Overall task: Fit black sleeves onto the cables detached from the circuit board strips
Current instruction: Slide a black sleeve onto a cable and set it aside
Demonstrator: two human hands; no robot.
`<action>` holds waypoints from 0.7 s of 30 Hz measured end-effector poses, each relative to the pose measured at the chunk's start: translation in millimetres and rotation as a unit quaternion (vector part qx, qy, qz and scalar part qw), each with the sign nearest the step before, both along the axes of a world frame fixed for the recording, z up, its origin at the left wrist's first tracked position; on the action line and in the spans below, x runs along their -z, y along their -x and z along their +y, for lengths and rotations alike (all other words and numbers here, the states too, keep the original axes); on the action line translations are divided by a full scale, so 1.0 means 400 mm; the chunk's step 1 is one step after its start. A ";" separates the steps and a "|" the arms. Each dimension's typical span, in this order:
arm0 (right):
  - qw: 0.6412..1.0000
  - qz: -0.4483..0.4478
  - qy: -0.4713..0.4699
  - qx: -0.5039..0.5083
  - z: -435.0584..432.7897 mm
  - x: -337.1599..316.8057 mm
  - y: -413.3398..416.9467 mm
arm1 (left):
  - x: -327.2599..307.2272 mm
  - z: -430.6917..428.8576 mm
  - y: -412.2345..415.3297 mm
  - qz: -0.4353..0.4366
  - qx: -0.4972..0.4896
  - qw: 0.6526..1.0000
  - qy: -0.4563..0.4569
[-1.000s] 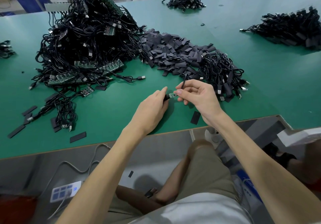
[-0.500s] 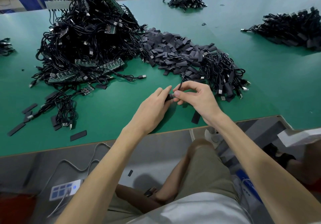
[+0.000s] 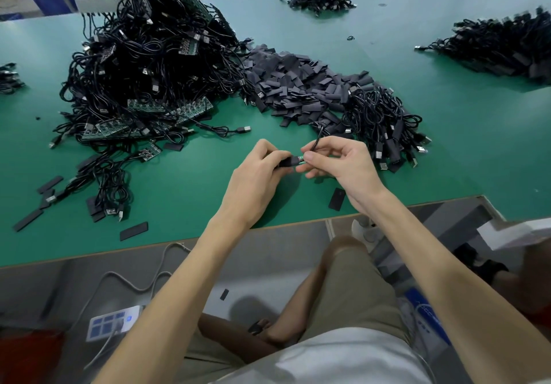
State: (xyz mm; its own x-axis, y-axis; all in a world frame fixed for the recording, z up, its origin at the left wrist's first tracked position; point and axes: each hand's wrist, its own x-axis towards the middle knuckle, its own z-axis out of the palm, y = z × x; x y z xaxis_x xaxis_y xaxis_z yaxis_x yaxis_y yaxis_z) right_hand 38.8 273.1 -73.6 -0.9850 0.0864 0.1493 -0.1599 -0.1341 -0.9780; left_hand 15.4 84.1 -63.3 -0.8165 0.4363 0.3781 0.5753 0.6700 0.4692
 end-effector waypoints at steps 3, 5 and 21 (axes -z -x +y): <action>1.000 -0.001 0.014 -0.013 0.000 0.000 0.000 | -0.003 -0.001 0.000 0.003 0.000 1.000 -0.013; 1.000 -0.003 0.017 -0.021 0.002 0.001 0.000 | -0.005 -0.001 -0.001 0.006 0.002 1.000 -0.014; 1.000 -0.015 0.001 -0.020 0.004 0.000 0.003 | 0.000 -0.002 -0.002 0.048 0.014 0.998 -0.044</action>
State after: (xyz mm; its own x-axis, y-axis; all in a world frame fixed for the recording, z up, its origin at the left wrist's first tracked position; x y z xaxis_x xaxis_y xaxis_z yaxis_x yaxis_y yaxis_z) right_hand 37.4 274.7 -73.8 -0.9918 0.0468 0.1185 -0.1241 -0.1425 -0.9820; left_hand 16.1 83.3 -63.2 -0.7630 0.4197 0.4916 0.6380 0.6114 0.4682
